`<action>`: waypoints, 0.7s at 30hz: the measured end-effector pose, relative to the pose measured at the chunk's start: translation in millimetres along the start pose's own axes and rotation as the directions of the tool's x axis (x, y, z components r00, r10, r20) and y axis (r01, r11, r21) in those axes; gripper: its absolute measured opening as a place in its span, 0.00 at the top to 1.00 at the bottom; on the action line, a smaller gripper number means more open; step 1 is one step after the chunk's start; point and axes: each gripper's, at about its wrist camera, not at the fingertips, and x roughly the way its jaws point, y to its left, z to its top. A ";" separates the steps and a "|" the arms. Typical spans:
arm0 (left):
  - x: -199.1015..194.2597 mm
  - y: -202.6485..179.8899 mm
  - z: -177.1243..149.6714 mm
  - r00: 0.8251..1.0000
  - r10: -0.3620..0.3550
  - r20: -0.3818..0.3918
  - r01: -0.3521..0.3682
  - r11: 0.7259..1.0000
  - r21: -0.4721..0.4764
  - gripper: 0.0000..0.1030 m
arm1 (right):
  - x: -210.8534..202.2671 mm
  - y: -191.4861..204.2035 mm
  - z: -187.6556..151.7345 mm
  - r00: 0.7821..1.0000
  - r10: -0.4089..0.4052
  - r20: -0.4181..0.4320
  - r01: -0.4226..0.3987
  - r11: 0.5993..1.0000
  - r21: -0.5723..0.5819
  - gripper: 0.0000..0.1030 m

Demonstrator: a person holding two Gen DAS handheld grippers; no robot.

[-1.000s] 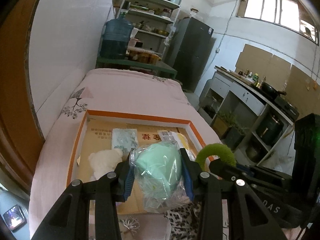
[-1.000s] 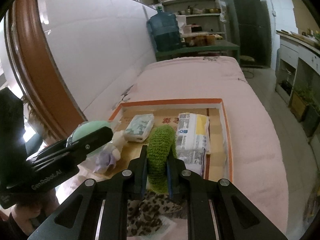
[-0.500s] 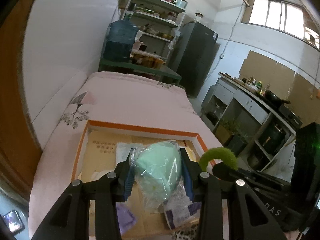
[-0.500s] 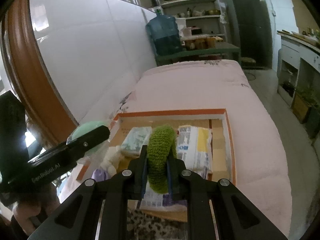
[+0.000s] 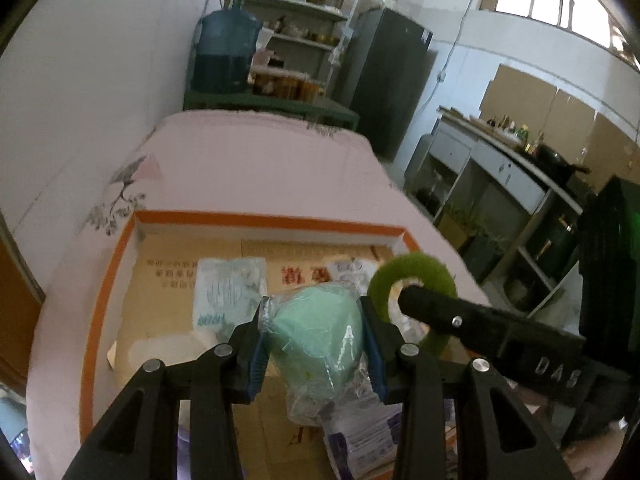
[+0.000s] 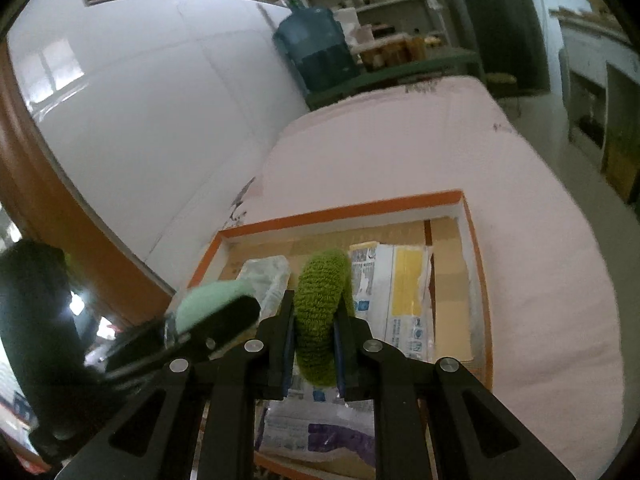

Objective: Organize soft objects
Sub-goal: 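Carry the bagged ball with the left tool while the right tool carries the green ring over the box, then open the left tool to drop the bagged ball while the right tool releases the ring into the box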

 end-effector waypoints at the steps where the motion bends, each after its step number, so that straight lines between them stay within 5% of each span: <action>1: 3.5 0.4 -1.6 1.000 0.006 -0.012 -0.006 1.000 0.001 0.60 | 2.8 -2.7 -0.2 1.000 0.007 -0.008 -0.007 1.000 0.010 0.85; 10: 22.6 7.3 -11.1 0.997 0.013 -0.082 -0.014 1.000 -0.008 0.60 | 18.5 -17.8 -6.2 0.999 -0.020 -0.043 0.022 0.999 0.048 0.77; 15: 23.3 8.2 -12.2 0.996 0.018 -0.082 -0.018 1.000 -0.003 0.49 | 17.5 -18.1 -6.5 0.996 -0.079 -0.031 0.080 0.996 0.033 0.33; 21: 15.6 6.1 -12.9 0.998 0.018 -0.061 -0.018 1.000 0.000 0.42 | 7.2 -15.0 -6.9 0.995 -0.105 0.000 0.105 0.994 0.012 0.28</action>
